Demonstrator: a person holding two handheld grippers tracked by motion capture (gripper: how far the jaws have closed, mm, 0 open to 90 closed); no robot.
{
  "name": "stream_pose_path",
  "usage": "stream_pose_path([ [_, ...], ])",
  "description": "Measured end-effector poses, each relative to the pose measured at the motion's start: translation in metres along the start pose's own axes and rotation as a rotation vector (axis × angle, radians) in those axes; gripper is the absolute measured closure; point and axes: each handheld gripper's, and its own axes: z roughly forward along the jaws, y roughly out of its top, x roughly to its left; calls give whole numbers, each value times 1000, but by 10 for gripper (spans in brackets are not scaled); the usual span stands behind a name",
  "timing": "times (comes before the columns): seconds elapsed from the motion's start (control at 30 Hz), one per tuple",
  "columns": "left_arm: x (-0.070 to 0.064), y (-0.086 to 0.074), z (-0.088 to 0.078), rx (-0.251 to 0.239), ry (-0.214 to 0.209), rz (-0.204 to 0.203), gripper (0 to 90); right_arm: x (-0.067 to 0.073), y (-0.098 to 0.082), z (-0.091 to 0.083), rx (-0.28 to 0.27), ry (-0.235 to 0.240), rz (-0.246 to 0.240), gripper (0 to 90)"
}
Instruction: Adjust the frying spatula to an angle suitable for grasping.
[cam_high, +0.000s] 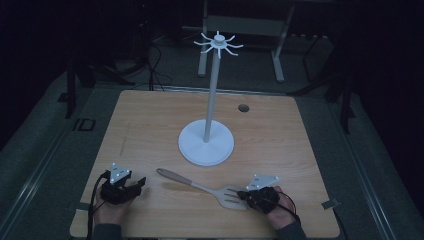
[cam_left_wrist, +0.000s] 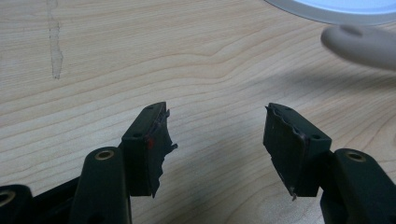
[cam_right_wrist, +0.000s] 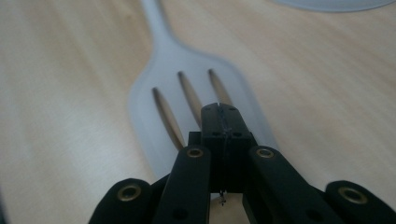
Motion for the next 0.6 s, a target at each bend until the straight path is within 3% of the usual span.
stream_pose_path([
  [0.37, -1, 0, 1, 5, 0, 3, 405, 31, -2, -1, 14, 86, -65, 898],
  [0.6, -1, 0, 1, 6, -2, 4, 405, 39, 3, 0, 6, 128, -85, 898],
])
